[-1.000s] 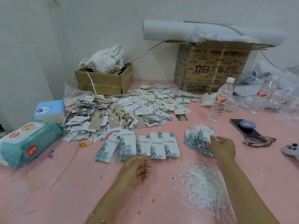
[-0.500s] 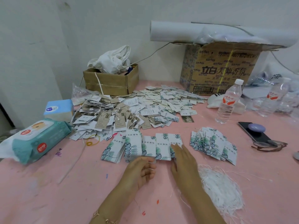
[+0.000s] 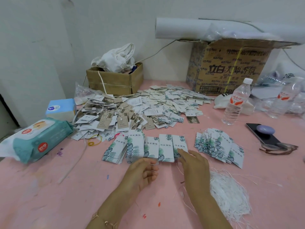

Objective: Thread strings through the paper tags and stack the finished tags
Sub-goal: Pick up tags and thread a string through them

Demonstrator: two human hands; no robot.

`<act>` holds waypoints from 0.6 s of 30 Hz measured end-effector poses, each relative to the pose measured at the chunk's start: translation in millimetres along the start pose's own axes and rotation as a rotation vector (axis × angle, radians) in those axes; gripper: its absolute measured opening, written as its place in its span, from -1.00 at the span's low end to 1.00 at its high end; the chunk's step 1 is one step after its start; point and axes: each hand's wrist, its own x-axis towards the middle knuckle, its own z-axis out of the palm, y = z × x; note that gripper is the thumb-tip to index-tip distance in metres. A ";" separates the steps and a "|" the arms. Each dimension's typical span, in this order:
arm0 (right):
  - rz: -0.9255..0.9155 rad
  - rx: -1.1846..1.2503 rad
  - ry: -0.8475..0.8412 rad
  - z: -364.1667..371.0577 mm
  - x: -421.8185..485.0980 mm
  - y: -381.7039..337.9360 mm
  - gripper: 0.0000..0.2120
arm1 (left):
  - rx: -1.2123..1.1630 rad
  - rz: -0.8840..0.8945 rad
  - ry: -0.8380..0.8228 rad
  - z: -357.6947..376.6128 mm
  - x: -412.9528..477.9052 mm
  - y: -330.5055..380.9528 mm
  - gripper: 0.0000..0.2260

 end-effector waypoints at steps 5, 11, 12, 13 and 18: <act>-0.147 -0.059 0.211 -8.3 3.4 -5.7 -0.63 | 0.001 0.004 0.000 0.3 -2.0 0.9 -0.82; -0.142 0.022 0.366 -6.5 5.1 -1.2 -0.74 | 0.014 0.006 0.004 0.2 -1.2 0.4 -0.82; -0.150 -0.009 0.395 -6.2 4.8 -0.7 -0.75 | 0.016 0.007 0.003 -0.1 -0.7 0.0 -0.82; -0.173 -0.039 0.422 -5.7 4.7 0.0 -0.77 | 0.020 0.007 0.000 -0.4 -0.2 -0.3 -0.82; -0.443 0.045 0.392 -9.4 1.1 -10.2 -0.81 | 0.065 0.009 -0.047 0.2 2.8 -1.2 -0.77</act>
